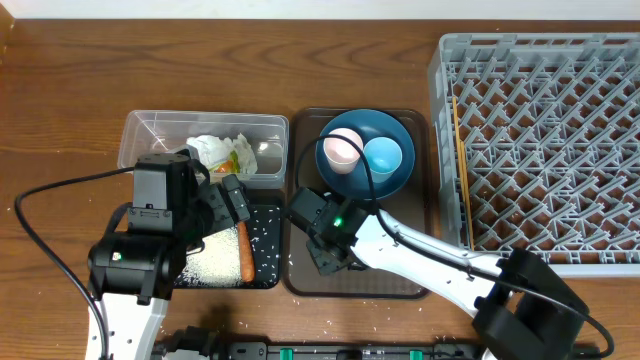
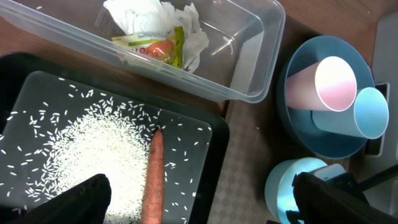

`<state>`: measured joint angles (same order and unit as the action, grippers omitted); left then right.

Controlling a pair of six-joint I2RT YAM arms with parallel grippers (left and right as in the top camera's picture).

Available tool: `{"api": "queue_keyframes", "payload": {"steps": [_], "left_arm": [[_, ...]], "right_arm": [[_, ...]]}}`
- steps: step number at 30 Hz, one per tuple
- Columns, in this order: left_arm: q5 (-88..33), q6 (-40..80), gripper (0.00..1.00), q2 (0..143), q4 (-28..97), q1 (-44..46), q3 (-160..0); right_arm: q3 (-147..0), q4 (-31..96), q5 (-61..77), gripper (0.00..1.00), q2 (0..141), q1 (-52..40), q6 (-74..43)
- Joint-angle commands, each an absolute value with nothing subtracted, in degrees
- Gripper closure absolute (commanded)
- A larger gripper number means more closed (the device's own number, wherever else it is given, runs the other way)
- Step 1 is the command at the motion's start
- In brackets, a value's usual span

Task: Sort waste into correct bins and load items into the dishwasher rack
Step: 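Grip the light-blue bowl rim with the right gripper and lift it, then raise the light-blue bowl off the brown tray with the right gripper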

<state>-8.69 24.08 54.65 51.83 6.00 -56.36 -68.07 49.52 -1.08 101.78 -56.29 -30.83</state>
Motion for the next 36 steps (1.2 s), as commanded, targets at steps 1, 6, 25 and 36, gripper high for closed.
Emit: {"api": "queue_keyframes", "payload": {"steps": [1,6,25,36], "left_arm": [[-8.99,23.57,0.04,54.65,51.83,5.63,-57.25],[-8.99,23.57,0.04,54.65,51.83,5.63,-57.25],[-8.99,23.57,0.04,54.65,51.83,5.63,-57.25],[-8.99,23.57,0.04,54.65,51.83,5.63,-57.25]], "right_arm": [[-67.72,49.3,-1.8,0.66,101.27,-57.01,-30.74],[-67.7,49.3,-3.53,0.66,101.27,-57.08,-30.59],[-67.22,49.65,-4.51,0.7,101.27,-57.08,-30.61],[-66.78,49.08,-4.51,0.74,101.27,-57.08,-30.61]]}}
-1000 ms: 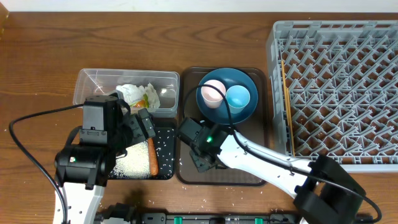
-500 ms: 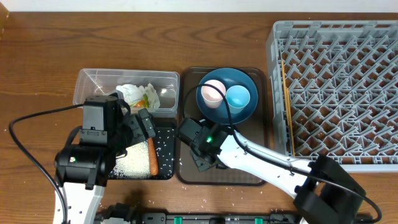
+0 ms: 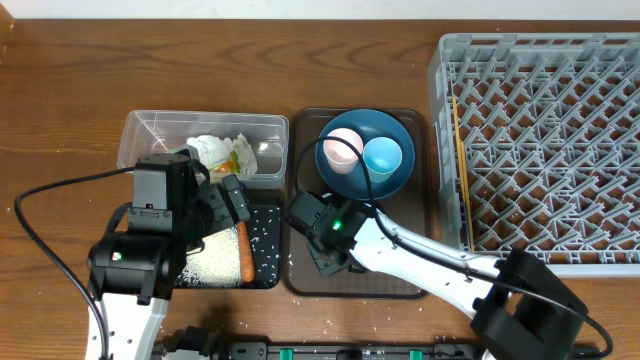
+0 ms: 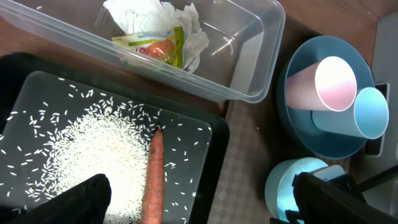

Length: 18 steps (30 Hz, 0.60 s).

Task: Sort waste into correct bins and load items into the dishwasher rack
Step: 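Raise the light-blue bowl off the brown tray with the right gripper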

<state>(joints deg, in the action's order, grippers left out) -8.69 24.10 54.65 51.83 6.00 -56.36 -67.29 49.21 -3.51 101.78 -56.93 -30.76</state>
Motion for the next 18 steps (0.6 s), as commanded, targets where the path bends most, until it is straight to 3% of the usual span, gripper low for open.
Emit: {"api": "queue_keyframes", "payload": {"steps": [1,14,18], "left_arm": [[-8.99,23.57,0.04,54.65,51.83,5.63,-57.25],[-8.99,23.57,0.04,54.65,51.83,5.63,-57.25],[-8.99,23.57,0.04,54.65,51.83,5.63,-57.25]], "right_arm": [[-66.74,49.08,-4.49,0.76,101.27,-57.08,-30.61],[-66.67,49.5,-4.49,0.83,101.27,-57.08,-30.61],[-66.7,49.65,-4.47,0.96,101.27,-57.08,-30.63]]}}
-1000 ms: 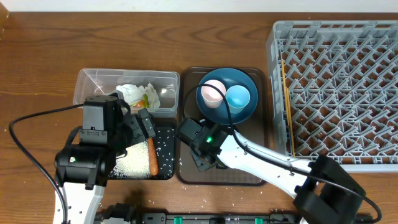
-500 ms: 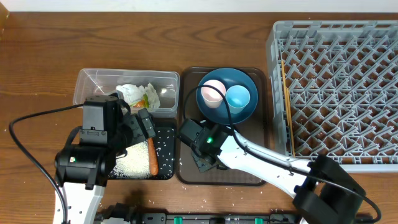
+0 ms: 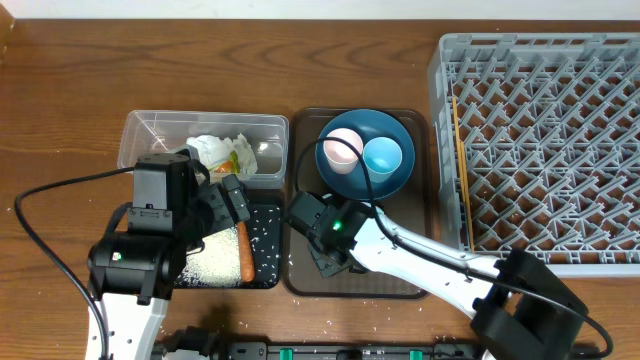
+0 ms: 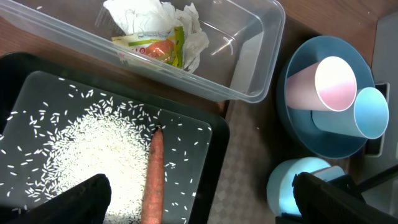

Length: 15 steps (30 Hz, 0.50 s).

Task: Sort waste into correct bins and load items into the dishwasher rack
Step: 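Raise the light-blue bowl off the brown tray with the right gripper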

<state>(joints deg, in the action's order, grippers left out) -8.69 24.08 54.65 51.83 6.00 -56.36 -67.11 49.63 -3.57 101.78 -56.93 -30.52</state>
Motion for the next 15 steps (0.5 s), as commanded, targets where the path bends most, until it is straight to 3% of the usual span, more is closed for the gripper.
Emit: {"api": "queue_keyframes", "payload": {"steps": [1,15], "left_arm": [[-8.99,23.57,0.04,54.65,51.83,5.63,-57.25],[-8.99,23.57,0.04,54.65,51.83,5.63,-57.23]], "right_arm": [[-66.67,49.65,-4.47,0.96,101.27,-57.08,-30.63],[-69.19,53.17,-3.38,0.99,100.01,-56.9,-30.02]]}}
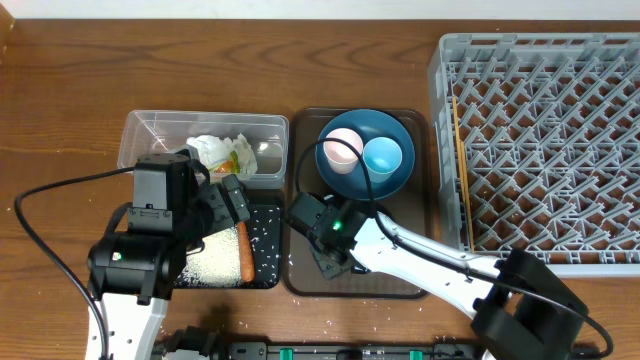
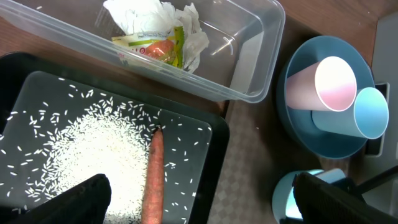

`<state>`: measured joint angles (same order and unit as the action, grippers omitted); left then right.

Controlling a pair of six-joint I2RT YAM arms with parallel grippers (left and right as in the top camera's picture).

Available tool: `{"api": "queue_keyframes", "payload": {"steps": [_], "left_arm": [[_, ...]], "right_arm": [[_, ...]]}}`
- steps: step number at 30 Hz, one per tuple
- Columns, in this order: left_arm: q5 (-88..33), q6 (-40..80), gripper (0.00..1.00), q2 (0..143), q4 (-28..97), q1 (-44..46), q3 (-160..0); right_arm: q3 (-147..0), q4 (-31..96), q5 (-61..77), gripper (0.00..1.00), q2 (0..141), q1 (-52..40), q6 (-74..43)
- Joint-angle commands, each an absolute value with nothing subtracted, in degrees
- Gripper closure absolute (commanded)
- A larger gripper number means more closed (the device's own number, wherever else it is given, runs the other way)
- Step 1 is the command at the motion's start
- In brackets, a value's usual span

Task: Sort waste into correct bins and load items into the dishwasher rack
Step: 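Raise the light-blue bowl off the brown tray with the right gripper, then carry the bowl right over the grey dish rack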

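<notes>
My left gripper (image 2: 202,208) hangs open over a black tray (image 2: 217,155) of spilled rice (image 2: 93,149), with an orange carrot-like stick (image 2: 152,180) between its wide-apart fingers. My right gripper (image 1: 328,248) is low over the brown tray (image 1: 424,180), at a light blue round item (image 2: 292,193). Its jaws are hidden, so a grasp cannot be told. A pink cup (image 2: 326,84) and a blue cup (image 2: 367,112) stand in a blue bowl (image 2: 305,134).
A clear bin (image 2: 261,56) holds crumpled paper and a wrapper (image 2: 155,31) behind the black tray. The grey dishwasher rack (image 1: 540,150) fills the right side, with a thin wooden stick (image 1: 461,170) along its left edge.
In the left wrist view the light blue item under my right gripper sits slightly further right and lower. The left arm and everything else are unchanged.
At every earlier moment my left gripper stood open over the rice tray and my right gripper sat low on the brown tray at the light blue item. That item has shifted only a little to the right by now.
</notes>
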<state>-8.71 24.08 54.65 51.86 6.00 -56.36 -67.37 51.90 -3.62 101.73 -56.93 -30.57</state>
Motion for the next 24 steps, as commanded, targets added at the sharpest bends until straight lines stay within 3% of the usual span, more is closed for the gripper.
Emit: {"api": "queue_keyframes", "payload": {"steps": [1,7,13,24], "left_arm": [[-8.99,23.57,0.04,54.65,51.83,5.63,-57.25],[-8.99,23.57,0.04,54.65,51.83,5.63,-57.25],[-8.99,23.57,0.04,54.65,51.83,5.63,-57.25],[-8.99,23.57,0.04,54.65,51.83,5.63,-57.25]], "right_arm": [[-69.95,53.71,-3.38,0.99,99.29,-56.82,-29.41],[-74.78,56.53,-1.87,0.99,89.93,-54.63,-24.88],[-76.12,56.51,5.85,0.99,77.08,-44.58,-17.69],[-76.12,49.89,40.58,0.99,66.87,-3.05,-2.7]]}}
